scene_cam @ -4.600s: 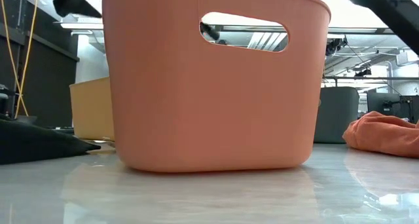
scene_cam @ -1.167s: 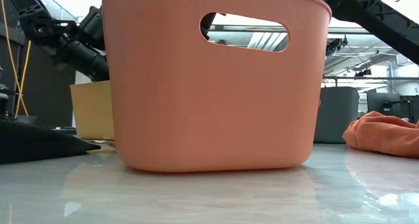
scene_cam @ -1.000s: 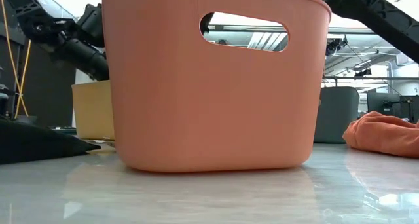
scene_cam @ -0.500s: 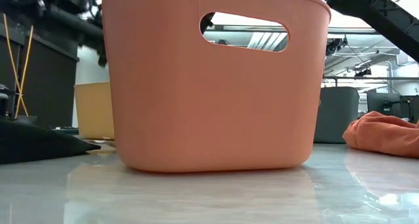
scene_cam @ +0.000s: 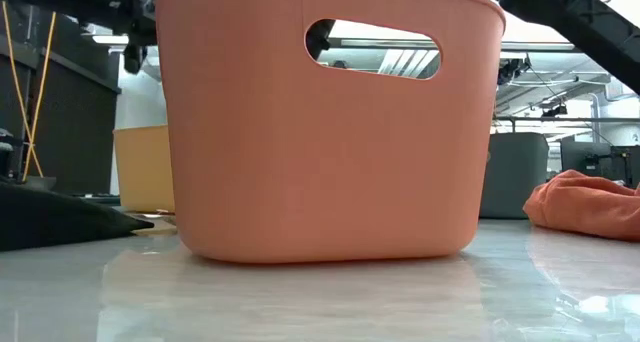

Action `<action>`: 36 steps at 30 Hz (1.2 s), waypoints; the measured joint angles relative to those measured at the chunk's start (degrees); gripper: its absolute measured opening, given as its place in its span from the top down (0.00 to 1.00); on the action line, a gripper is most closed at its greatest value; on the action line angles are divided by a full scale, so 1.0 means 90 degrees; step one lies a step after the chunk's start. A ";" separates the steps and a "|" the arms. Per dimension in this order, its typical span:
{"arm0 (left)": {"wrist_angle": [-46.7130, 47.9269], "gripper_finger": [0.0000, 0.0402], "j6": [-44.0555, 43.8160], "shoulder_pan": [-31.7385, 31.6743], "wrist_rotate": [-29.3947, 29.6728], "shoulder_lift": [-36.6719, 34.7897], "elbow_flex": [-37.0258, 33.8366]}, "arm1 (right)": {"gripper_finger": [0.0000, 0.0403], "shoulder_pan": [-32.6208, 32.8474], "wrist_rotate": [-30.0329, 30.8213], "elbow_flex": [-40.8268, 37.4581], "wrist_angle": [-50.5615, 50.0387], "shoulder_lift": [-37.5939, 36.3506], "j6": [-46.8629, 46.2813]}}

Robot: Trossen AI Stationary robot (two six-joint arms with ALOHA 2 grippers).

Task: Sort spices by type
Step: Put the green seasoning bottle into the yellow bin

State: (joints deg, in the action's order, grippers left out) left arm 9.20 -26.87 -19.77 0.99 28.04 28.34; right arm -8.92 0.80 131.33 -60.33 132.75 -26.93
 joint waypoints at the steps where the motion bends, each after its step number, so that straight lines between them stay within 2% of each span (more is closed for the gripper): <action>1: 0.0157 1.00 -0.0082 0.0142 0.0080 -0.0017 -0.0001 | 0.99 0.0024 0.0013 -0.0021 0.0027 0.0000 -0.0004; 13: -0.0065 1.00 -0.0558 0.1720 0.1402 0.0051 -0.0046 | 1.00 0.0130 -0.0028 -0.0030 0.0161 0.0002 -0.0171; 18: -0.0242 1.00 -0.0454 0.2115 0.1444 0.0010 -0.0040 | 1.00 0.0114 0.0005 0.0187 0.0623 0.0002 -0.0166; 23: 0.0432 1.00 -0.0693 0.2463 0.1297 -0.0090 0.0085 | 1.00 -0.0148 -0.0137 0.0373 0.1008 -0.0258 -0.0179; 28: 0.0822 1.00 -0.0905 0.3157 0.1145 -0.0187 0.0070 | 1.00 -0.0391 -0.0676 0.0397 0.1932 -0.0308 -0.0509; 32: 0.0889 1.00 -0.0947 0.3622 0.1457 -0.0143 0.0061 | 1.00 -0.0379 -0.0804 0.0395 0.2651 -0.0266 -0.0679; 36: 0.0828 1.00 -0.0961 0.3884 0.1852 -0.0058 0.0061 | 1.00 -0.0393 -0.0828 0.0381 0.2543 -0.0151 -0.0544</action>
State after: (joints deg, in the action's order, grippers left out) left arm 16.65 -35.52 15.18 17.66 27.52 28.88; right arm -12.46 -6.66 134.77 -37.44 131.39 -31.82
